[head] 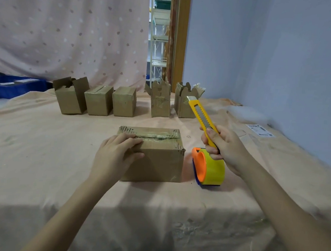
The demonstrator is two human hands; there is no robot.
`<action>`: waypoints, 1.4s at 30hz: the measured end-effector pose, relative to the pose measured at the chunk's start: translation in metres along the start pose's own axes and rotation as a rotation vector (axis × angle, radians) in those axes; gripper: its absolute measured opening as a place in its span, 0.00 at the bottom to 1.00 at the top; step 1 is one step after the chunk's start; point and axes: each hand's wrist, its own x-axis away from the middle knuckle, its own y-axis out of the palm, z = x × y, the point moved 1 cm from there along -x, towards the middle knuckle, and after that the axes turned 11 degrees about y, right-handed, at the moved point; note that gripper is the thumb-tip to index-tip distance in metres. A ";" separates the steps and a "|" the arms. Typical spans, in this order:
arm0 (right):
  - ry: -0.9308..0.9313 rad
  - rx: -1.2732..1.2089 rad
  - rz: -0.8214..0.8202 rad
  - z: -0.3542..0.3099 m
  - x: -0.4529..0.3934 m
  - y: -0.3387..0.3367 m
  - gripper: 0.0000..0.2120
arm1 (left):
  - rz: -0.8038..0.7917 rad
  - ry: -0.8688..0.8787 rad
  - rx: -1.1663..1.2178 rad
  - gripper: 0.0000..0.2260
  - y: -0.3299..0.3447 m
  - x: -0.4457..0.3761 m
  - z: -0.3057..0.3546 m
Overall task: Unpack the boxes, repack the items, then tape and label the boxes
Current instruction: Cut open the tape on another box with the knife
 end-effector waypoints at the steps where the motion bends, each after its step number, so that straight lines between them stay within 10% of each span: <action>1: -0.003 0.010 0.002 0.000 0.000 0.003 0.08 | 0.001 0.005 -0.004 0.23 0.000 0.001 0.000; 11: -0.047 0.223 -0.032 -0.007 -0.002 0.019 0.09 | 0.136 -0.044 0.094 0.18 -0.008 0.008 0.004; 20: -0.286 0.830 -0.248 -0.042 -0.022 0.047 0.06 | 0.105 -0.462 0.566 0.46 -0.013 0.021 -0.023; 25: -0.314 0.876 -0.412 -0.057 -0.038 0.060 0.30 | 0.092 -0.484 0.700 0.45 -0.007 0.023 -0.029; 31: -0.354 1.133 -0.451 -0.059 -0.060 0.065 0.07 | 0.076 -0.414 0.786 0.41 -0.006 0.020 -0.034; 42: -0.484 1.353 -0.415 -0.070 -0.085 0.091 0.16 | 0.088 -0.455 0.976 0.44 0.009 0.013 -0.040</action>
